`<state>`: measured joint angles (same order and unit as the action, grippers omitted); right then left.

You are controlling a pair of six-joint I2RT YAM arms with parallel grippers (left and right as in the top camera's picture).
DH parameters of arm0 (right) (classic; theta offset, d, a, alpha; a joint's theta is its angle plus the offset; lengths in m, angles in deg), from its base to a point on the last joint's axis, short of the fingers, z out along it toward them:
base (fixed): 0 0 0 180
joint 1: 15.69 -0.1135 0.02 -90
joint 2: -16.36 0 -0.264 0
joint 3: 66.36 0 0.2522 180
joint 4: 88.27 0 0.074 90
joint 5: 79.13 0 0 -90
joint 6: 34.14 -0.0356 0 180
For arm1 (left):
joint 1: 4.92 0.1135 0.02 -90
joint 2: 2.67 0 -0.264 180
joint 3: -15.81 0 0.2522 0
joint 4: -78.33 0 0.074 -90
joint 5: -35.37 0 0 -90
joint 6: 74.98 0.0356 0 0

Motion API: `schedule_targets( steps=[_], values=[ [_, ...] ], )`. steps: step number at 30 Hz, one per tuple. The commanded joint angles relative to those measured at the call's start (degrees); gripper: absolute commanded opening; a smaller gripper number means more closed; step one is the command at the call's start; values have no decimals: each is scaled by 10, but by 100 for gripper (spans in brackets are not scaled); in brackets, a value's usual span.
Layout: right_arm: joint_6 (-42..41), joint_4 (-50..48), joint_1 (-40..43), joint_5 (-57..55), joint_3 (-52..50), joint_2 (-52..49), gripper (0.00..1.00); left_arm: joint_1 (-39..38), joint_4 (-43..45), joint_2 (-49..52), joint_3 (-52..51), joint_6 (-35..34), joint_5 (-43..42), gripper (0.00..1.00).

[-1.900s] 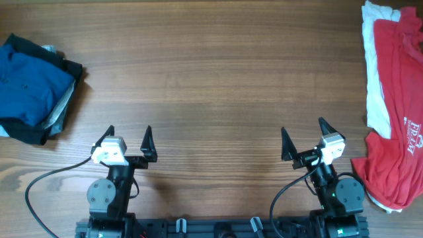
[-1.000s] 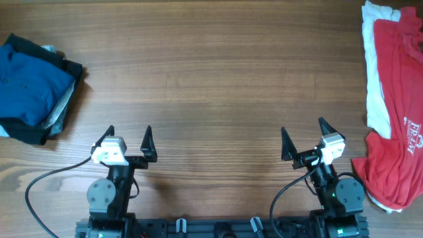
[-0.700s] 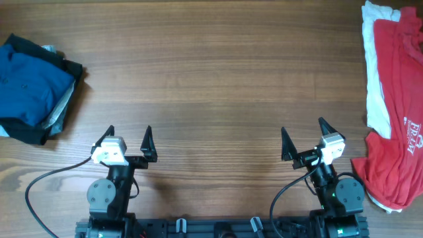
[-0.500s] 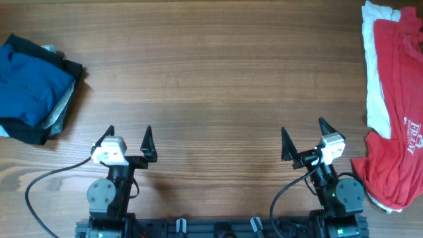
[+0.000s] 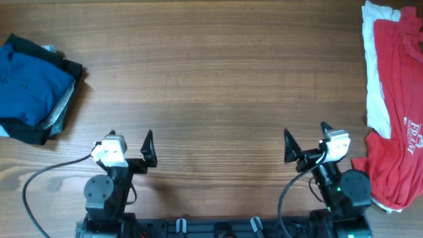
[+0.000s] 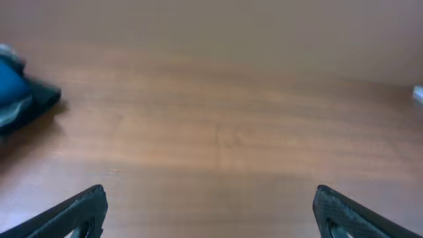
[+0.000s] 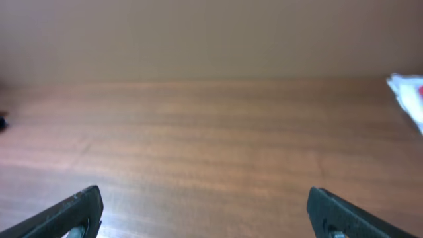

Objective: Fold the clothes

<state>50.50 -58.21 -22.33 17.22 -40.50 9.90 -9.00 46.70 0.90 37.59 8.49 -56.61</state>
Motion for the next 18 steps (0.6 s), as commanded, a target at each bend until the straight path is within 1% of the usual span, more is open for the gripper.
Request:
schedule_targets(
  steps=[1, 4, 5, 6, 7, 9, 12, 13, 14, 17, 18],
  values=[
    [-10, 83, 3, -34, 103, -63, 100, -3, -61, 60, 102, -13, -10, 100],
    [-13, 186, 3, -36, 191, -140, 100, -3, -140, 141, 185, -18, -10, 100],
    [-12, 212, 3, -40, 214, -163, 100, -3, -162, 166, 207, -30, -9, 100],
    [-12, 257, 3, -42, 247, -205, 100, -3, -196, 205, 240, -70, -10, 100],
    [-37, 280, 3, -34, 272, -241, 100, -3, -229, 243, 271, -102, -17, 100],
    [-54, 290, 3, -20, 296, -285, 100, -3, -267, 293, 311, -107, -30, 100],
    [-41, 278, 3, 30, 301, -338, 100, -3, -325, 369, 376, -107, -31, 100],
    [-37, 280, 3, 24, 301, -355, 100, -3, -337, 385, 389, -107, -32, 100],
    [-63, 286, 3, -13, 301, -369, 100, -3, -341, 395, 394, -107, -32, 100],
    [-218, 320, 21, -193, 301, -421, 100, -2, -339, 407, 394, -107, -31, 100],
    [-237, 324, 33, -224, 301, -441, 100, -3, -339, 407, 394, -107, -31, 100]
  ],
)
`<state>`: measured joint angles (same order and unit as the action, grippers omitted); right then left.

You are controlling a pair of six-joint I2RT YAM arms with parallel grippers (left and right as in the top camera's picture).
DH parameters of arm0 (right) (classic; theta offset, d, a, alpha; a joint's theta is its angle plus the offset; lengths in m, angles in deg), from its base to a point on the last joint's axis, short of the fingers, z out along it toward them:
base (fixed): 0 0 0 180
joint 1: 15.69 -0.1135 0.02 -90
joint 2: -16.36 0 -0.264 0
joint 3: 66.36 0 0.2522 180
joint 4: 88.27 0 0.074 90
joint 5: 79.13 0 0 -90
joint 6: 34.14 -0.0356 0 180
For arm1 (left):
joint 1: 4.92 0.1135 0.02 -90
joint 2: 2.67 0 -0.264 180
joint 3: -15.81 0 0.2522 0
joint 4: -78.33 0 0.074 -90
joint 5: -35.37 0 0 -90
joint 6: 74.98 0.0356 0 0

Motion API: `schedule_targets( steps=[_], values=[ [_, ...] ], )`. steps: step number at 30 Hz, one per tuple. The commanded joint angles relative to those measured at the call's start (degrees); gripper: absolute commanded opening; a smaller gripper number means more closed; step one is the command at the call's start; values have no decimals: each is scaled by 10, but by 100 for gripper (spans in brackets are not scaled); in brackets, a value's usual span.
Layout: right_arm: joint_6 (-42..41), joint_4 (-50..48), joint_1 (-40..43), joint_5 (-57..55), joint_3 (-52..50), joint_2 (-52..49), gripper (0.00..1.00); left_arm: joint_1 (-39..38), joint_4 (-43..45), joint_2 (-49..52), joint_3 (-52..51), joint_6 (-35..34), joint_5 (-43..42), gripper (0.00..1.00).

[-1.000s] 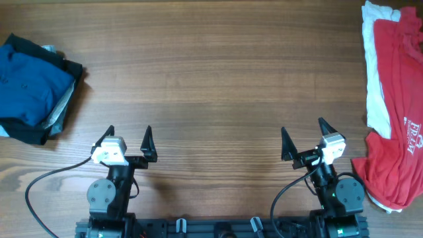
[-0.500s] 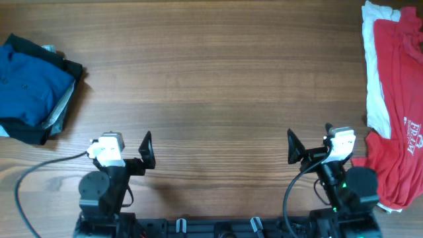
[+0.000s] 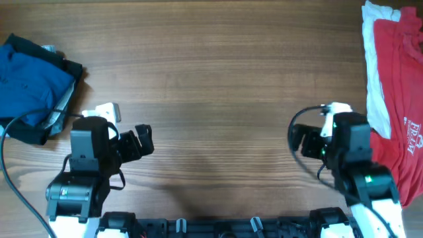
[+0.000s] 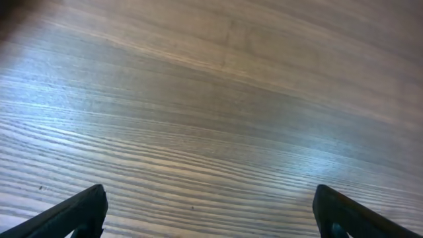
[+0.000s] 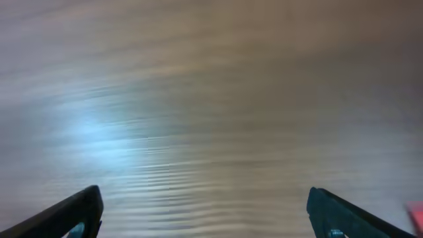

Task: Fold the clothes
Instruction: 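Reach the right gripper to the red T-shirt and grasp it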

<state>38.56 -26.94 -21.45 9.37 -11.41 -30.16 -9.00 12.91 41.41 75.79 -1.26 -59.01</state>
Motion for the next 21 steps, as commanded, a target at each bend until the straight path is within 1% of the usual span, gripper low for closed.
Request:
schedule_targets(
  steps=[1, 5, 8, 10, 14, 17, 21],
  values=[
    [-127, 11, 42, -164, 10, -66, 100, -3, -1, 2, 12, -9, -7, 100],
    [-168, 7, 107, -223, 3, -158, 100, -3, -1, 2, 12, -9, -7, 100],
    [-157, -9, 155, -225, 2, -224, 100, -3, -1, 2, 12, -9, -7, 100],
    [-157, -20, 202, -229, 2, -279, 100, -2, 1, 2, 12, -9, -7, 100],
    [-157, -25, 284, -243, 2, -350, 99, -2, 2, 2, 12, -9, -7, 100],
    [-163, -20, 327, -249, 2, -379, 98, -3, 8, 2, 12, -9, -7, 100],
    [-160, -24, 359, -234, 2, -384, 93, -3, 9, 2, 12, -9, -7, 100]
  ],
)
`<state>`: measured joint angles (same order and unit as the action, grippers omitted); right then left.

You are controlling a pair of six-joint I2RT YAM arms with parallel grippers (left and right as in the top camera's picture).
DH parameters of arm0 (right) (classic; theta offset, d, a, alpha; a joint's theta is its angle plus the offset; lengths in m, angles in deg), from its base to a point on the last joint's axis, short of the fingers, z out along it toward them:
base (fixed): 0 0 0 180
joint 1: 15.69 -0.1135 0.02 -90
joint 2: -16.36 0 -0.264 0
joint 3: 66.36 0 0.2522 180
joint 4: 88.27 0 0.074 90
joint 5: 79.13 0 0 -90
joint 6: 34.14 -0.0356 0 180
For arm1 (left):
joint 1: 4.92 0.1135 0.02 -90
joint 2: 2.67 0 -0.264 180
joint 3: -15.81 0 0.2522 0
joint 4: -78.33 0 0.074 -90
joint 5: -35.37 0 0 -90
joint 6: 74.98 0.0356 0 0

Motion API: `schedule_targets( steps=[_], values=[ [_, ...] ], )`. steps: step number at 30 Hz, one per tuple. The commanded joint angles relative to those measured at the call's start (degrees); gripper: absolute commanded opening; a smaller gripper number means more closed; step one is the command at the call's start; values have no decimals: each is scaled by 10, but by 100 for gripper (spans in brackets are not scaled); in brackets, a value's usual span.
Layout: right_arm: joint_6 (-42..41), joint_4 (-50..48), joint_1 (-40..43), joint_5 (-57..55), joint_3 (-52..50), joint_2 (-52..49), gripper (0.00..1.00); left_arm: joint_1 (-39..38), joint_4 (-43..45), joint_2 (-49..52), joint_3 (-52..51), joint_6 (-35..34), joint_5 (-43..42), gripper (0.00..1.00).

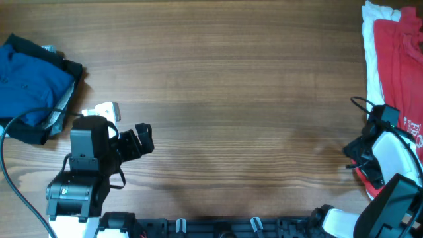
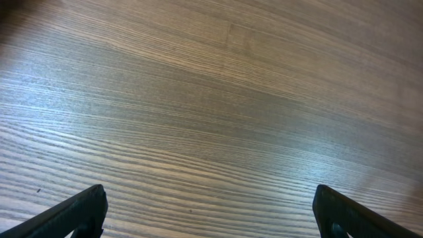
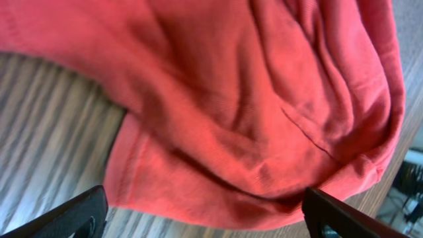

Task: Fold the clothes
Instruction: 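Reach the right gripper to the red T-shirt and grasp it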

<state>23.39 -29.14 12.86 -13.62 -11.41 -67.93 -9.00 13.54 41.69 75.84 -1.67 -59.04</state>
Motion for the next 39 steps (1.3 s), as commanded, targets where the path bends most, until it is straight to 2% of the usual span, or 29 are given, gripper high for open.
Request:
schedule_targets(
  steps=[1, 5, 8, 12, 17, 19, 21, 22, 23, 24, 25, 32, 36, 39],
  values=[
    [-3, -3, 19, 2, 2, -6, 91, -3, 3, -1, 11, -5, -7, 100],
    [6, 7, 20, 26, 1, -6, 89, -3, 4, -1, 11, -5, -7, 100],
    [-23, 3, 22, 41, -17, -6, 89, -3, 4, -1, 11, -5, -7, 100],
    [-57, -25, 23, 68, -57, -6, 90, -3, 4, -1, 11, -5, -7, 100],
    [-50, -62, 23, 61, -78, -6, 93, -3, 4, -1, 11, -5, -7, 100],
    [-50, -72, 23, 62, -78, -6, 82, -3, 4, -1, 11, -5, -7, 100],
    [-51, -77, 23, 62, -78, -6, 49, -3, 4, -1, 11, -5, -7, 100],
    [-51, -81, 23, 62, -78, -6, 28, -3, 4, -1, 11, -5, -7, 100],
    [-51, -85, 23, 65, -78, -6, 14, -3, 4, -1, 11, -5, -7, 100],
    [-51, -87, 23, 66, -78, -6, 8, -3, 4, -1, 11, -5, -7, 100],
    [-51, -91, 23, 66, -78, -6, 4, -3, 4, -1, 11, -5, -7, 100],
    [-28, -92, 23, 76, -63, 2, 4, -3, 10, -1, 11, -5, -7, 100],
    [-3, -4, 23, 81, 40, 72, 4, -3, 14, -1, 11, -5, -7, 100],
    [114, 32, 23, 151, 156, 144, 4, -3, 14, -1, 11, -5, -7, 100]
  ],
)
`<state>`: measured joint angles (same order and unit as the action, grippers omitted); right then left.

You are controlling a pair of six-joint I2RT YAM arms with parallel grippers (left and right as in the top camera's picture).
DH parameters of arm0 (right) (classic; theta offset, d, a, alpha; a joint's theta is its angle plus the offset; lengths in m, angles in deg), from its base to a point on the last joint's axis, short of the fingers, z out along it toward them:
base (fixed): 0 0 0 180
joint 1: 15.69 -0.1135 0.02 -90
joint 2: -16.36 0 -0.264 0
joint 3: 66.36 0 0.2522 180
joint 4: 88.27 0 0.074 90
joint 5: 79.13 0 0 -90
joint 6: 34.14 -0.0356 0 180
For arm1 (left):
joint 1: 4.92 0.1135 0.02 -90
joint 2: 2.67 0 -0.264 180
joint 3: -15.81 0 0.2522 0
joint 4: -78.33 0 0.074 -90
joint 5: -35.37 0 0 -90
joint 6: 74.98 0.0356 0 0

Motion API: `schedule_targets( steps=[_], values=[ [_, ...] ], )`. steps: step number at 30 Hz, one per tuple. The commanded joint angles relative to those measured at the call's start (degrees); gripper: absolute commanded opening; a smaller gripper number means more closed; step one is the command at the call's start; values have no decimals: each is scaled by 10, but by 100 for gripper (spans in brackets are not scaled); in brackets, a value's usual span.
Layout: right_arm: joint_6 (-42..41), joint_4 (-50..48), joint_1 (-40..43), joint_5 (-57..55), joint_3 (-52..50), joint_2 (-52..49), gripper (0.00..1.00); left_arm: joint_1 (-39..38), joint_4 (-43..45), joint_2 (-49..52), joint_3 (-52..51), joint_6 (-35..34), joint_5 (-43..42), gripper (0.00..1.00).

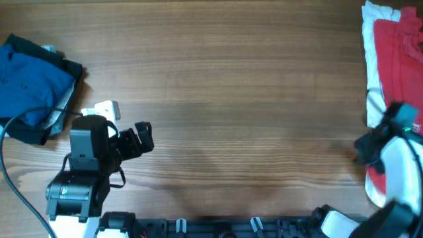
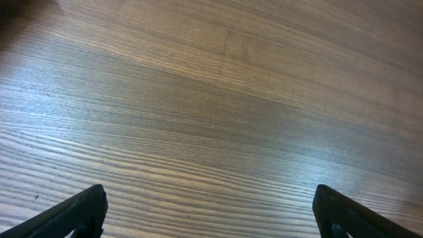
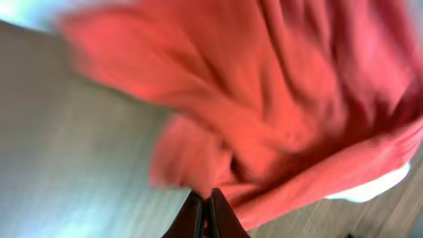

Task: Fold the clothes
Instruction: 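Reach the right gripper to the red T-shirt and grasp it, then drag the red T-shirt leftward toward the left gripper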

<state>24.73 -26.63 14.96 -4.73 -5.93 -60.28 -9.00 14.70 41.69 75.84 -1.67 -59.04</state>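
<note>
A red shirt (image 1: 396,59) lies crumpled at the table's right edge on a white garment (image 1: 371,79). In the right wrist view the red shirt (image 3: 264,99) fills the picture, blurred, and my right gripper (image 3: 206,205) is shut on a fold of its lower edge. From overhead the right gripper (image 1: 363,147) sits at the shirt's near left corner. My left gripper (image 2: 210,218) stands open over bare wood, nothing between its fingers; overhead it is at the front left (image 1: 140,139).
A pile of folded clothes, blue on top of dark ones (image 1: 30,86), lies at the table's left edge. The wooden table (image 1: 225,86) stretches between the two piles. A strip of white cloth (image 3: 370,192) shows under the red shirt.
My right gripper was open over the red shirt's near edge; now it is shut on a fold of that edge. The left arm has not moved.
Both grippers were open, low at the front of the table. Then both arms stood raised, looking down at bare wood. Then the right gripper was open over the red shirt at the right edge, and now it is shut on that shirt.
</note>
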Motion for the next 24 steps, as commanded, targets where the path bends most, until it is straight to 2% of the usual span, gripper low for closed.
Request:
schedule_targets(
  steps=[1, 5, 9, 13, 17, 19, 24],
  values=[
    [165, 9, 0, 119, 144, 94, 4, -3, 3, -1, 11, -5, -7, 100],
    [317, 10, -49, 358, 217, 182, 4, -3, 6, -1, 11, -5, -7, 100],
    [418, 45, -157, 489, 217, 214, 4, -3, 6, -1, 11, -5, -7, 100],
    [434, 50, -312, 528, 212, 204, 4, -3, 6, -1, 11, -5, -7, 100],
    [424, 47, -446, 483, 211, 132, 4, -3, 6, -1, 11, -5, -7, 100],
    [394, 27, -492, 453, 211, 86, 4, -3, 6, -1, 11, -5, -7, 100],
    [318, -133, -598, 424, 211, -47, 4, -3, 8, -1, 11, -5, -7, 100]
  ],
)
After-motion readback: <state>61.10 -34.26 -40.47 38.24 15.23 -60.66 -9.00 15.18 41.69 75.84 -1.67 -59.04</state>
